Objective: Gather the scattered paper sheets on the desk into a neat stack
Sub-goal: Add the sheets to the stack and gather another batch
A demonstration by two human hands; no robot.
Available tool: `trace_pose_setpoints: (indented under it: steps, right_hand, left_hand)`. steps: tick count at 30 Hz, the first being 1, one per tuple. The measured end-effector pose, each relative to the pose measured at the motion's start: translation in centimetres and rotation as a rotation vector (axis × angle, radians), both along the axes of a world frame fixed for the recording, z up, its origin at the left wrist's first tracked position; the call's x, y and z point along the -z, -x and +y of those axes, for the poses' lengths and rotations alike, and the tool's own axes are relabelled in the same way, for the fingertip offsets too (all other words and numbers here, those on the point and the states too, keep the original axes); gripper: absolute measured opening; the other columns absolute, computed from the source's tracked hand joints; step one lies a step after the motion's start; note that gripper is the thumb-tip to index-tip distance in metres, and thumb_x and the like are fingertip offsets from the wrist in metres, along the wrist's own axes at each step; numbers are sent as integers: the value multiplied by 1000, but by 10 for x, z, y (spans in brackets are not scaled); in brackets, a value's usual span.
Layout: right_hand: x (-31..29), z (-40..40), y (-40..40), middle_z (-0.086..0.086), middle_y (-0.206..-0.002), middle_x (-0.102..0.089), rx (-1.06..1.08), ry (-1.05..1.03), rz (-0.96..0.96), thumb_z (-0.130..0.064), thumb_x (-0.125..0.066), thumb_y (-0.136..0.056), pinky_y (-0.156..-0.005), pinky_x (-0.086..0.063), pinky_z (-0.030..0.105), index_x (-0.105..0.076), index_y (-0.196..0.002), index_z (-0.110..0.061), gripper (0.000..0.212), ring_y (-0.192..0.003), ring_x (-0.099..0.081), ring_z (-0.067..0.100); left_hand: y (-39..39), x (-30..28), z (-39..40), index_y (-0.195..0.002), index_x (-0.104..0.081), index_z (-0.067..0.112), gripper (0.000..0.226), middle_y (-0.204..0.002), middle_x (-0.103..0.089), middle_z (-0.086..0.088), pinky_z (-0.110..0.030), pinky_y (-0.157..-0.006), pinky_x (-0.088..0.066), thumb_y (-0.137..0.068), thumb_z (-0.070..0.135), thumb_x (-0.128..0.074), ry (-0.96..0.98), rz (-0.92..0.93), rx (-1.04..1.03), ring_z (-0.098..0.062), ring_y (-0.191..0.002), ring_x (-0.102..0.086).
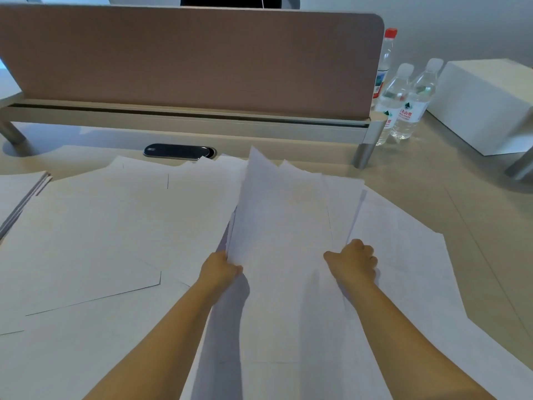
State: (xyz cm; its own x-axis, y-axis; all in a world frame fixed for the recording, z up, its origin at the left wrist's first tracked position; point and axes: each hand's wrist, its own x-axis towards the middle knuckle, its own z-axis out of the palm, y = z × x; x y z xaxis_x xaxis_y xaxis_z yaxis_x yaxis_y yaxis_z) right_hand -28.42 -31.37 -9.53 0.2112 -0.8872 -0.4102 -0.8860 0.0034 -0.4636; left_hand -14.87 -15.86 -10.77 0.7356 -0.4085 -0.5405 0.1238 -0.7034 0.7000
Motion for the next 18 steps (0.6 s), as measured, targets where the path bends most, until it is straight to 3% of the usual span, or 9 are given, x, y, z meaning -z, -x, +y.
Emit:
trace_pose_setpoints:
  steps: [4,7,10,12,18]
  right_hand:
    - [-3,-9,-2,15,-143,-33,-42,-23,-126,-26,-59,-86,-106,-30,38,-27,-140,-3,67,-131,-33,32]
    - [-1,-7,-8,12,-138,-42,23,-191,-391,-22,-64,-84,-105,-38,40,-28,-140,-2,70,-125,-44,32]
    - [-5,-1,-14,18,-120,-57,92,-405,-574,-7,-66,-83,-98,-45,41,-44,-130,8,54,-104,-57,31]
    - [-13,3,-16,20,-113,-61,120,-518,-690,1,-62,-83,-93,-48,42,-51,-121,12,41,-92,-60,32]
    - [-58,11,-36,18,-121,-60,-37,-315,-776,7,-56,-85,-96,-44,35,-55,-120,3,36,-113,-56,34]
  left_hand:
    - [-8,-13,10,-85,-51,8,8,-73,-52,-7,-31,-66,-40,-87,0,-48,48,-102,-25,-28,-81,-50]
    - [-15,-22,23,-75,-49,4,12,-72,-49,-11,-29,-63,-37,-85,-1,-48,109,-53,-36,-24,-73,-46]
    - [-20,-29,35,-86,-55,3,6,-85,-55,-13,-34,-73,-42,-87,0,-50,186,-16,-70,-27,-81,-49]
    - [-20,-36,37,-100,-54,8,13,-99,-59,-13,-39,-83,-45,-88,3,-53,253,17,-118,-30,-94,-53]
    - [-27,-77,29,-111,-53,11,21,-106,-59,-13,-46,-88,-49,-90,9,-54,414,-19,-204,-35,-101,-56]
